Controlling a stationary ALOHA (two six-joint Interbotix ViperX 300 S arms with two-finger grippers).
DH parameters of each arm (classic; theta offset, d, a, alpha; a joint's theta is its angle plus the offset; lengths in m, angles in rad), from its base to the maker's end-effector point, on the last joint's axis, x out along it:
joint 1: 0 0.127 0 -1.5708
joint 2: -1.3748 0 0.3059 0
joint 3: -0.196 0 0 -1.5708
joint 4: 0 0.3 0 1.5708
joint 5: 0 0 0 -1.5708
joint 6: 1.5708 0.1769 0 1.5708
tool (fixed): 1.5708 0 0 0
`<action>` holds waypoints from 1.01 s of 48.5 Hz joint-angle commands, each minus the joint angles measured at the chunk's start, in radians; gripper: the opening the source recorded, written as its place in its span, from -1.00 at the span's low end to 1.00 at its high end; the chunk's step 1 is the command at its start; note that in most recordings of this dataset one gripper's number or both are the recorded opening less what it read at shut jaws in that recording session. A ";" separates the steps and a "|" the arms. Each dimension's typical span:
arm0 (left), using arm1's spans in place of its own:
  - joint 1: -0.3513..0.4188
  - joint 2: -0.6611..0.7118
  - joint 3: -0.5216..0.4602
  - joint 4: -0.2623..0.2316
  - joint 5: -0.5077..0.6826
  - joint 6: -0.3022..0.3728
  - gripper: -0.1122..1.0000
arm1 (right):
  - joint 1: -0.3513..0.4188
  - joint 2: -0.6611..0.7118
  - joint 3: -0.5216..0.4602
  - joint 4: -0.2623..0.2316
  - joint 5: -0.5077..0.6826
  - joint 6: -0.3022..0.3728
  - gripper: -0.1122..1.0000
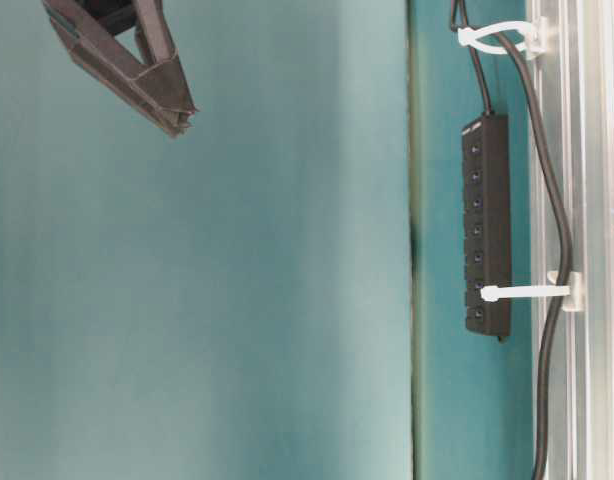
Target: Pass the USB cable through three rings with both arms.
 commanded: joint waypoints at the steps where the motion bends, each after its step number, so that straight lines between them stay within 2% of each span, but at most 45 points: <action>1: 0.003 -0.002 -0.029 0.002 -0.009 0.000 -0.79 | -0.002 -0.002 -0.009 0.003 -0.008 0.005 0.07; 27: 0.023 0.003 -0.034 0.002 -0.009 -0.002 -0.78 | -0.002 0.011 -0.009 0.003 -0.008 0.005 0.07; 33: 0.041 0.005 -0.032 0.002 -0.009 -0.002 -0.71 | -0.003 0.014 -0.009 0.003 -0.009 0.005 0.07; 36: 0.046 0.005 -0.032 0.002 -0.009 -0.002 -0.61 | -0.003 0.015 -0.009 0.003 -0.009 0.005 0.07; 45: 0.046 0.011 -0.026 0.002 -0.009 -0.006 0.05 | -0.008 0.023 -0.009 0.005 -0.021 0.005 0.06; 49: 0.046 0.025 -0.026 0.002 -0.009 -0.026 0.26 | -0.009 0.023 -0.009 0.003 -0.029 0.005 0.06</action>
